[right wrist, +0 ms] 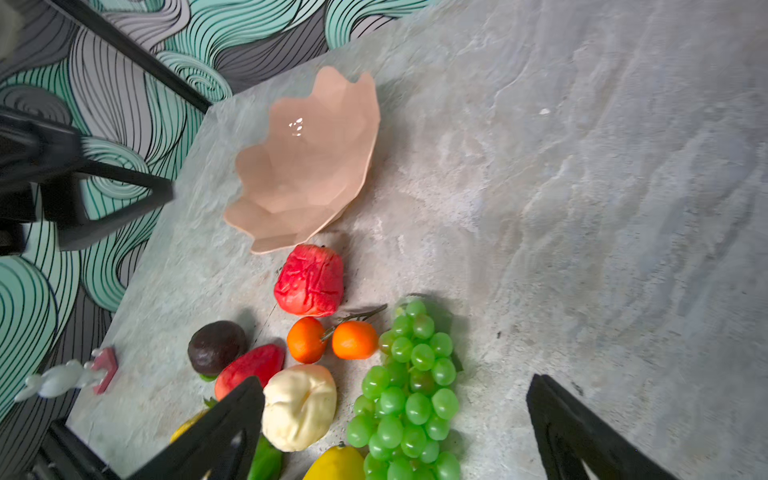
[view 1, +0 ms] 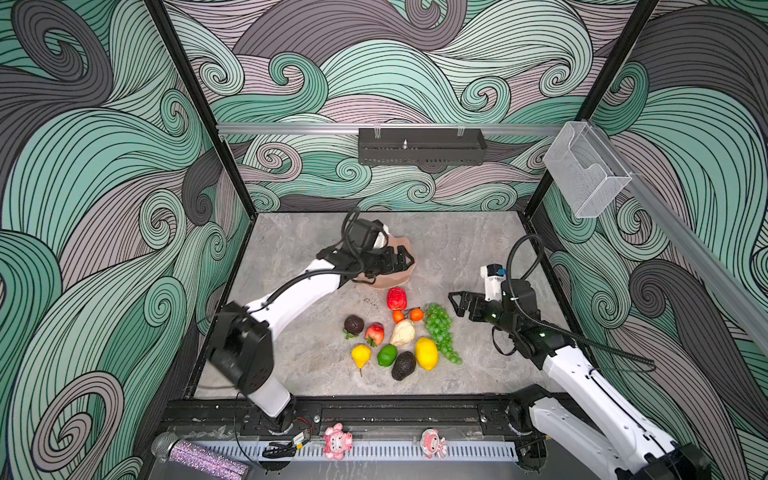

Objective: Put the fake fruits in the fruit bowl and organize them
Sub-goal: 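Grasp the red apple with the right gripper while the left arm draws back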

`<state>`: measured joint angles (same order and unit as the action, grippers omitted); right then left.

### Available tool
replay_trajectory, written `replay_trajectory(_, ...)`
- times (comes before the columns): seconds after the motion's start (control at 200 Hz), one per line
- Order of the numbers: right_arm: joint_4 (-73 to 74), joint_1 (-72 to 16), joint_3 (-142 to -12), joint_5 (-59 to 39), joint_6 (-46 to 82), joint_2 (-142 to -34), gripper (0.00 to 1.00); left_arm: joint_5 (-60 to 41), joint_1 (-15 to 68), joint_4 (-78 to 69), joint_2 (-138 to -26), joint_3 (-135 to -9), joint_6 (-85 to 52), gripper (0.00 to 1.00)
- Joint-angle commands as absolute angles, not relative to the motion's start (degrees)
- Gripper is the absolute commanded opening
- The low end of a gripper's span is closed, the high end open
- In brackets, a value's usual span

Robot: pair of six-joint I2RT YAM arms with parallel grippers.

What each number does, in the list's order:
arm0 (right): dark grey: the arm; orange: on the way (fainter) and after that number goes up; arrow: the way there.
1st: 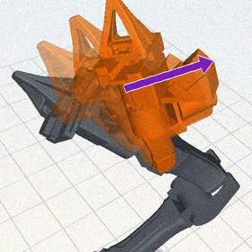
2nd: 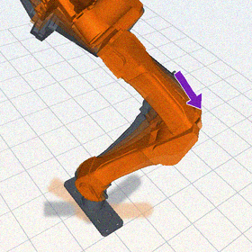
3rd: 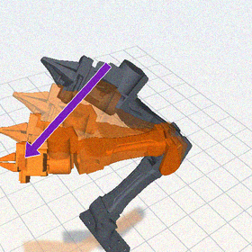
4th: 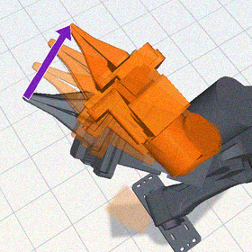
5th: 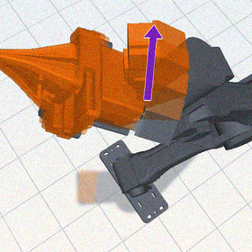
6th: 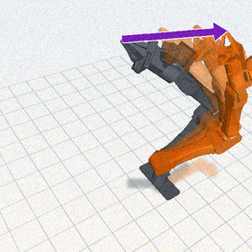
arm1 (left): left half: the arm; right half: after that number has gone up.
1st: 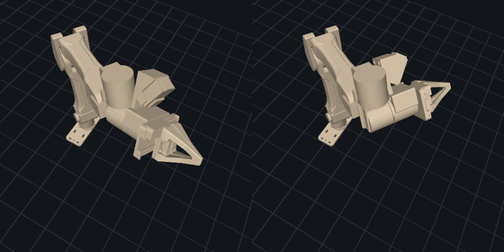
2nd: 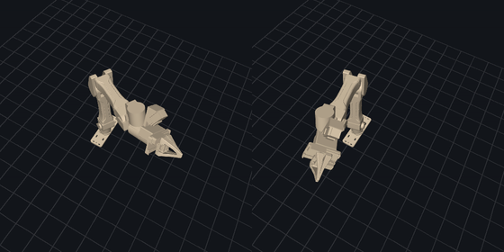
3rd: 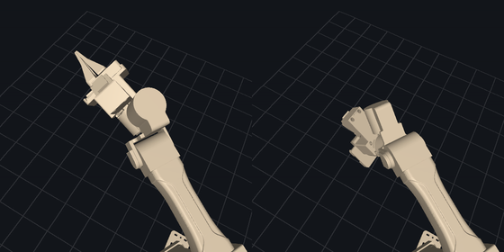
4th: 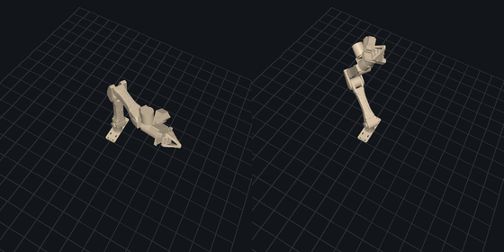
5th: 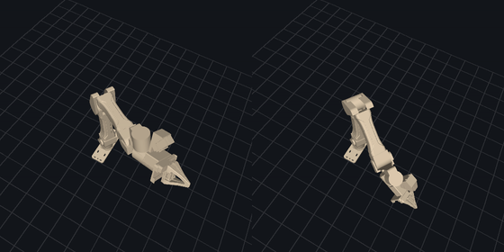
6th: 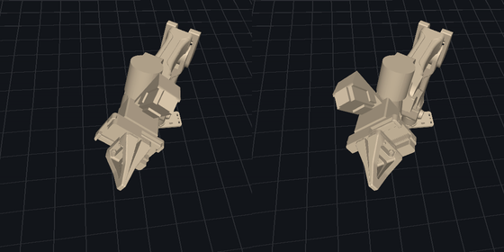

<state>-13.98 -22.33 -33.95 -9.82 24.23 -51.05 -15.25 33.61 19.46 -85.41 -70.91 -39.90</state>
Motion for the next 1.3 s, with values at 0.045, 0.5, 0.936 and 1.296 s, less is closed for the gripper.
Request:
replay_trajectory(0.045, -16.16, -30.81, -40.46, -3.67, 25.41, -60.06, 0.99, -0.18, 32.07, 21.48, -70.50, -54.56, -43.01, 0.96)
replay_trajectory(0.5, -27.66, -45.36, -64.70, 6.45, 29.25, -92.06, 0.95, 14.74, 30.32, 17.96, -33.77, -24.99, -42.98, 0.99)
replay_trajectory(0.936, -30.76, -46.41, -74.34, 6.43, 30.64, -105.63, 0.91, 12.84, 30.12, 16.12, -38.41, -25.95, -41.57, 0.99)
replay_trajectory(1.296, -31.03, -46.41, -79.05, 5.71, 29.42, -111.40, 0.77, 8.83, 30.10, 14.89, -43.26, -27.66, -43.15, 0.99)
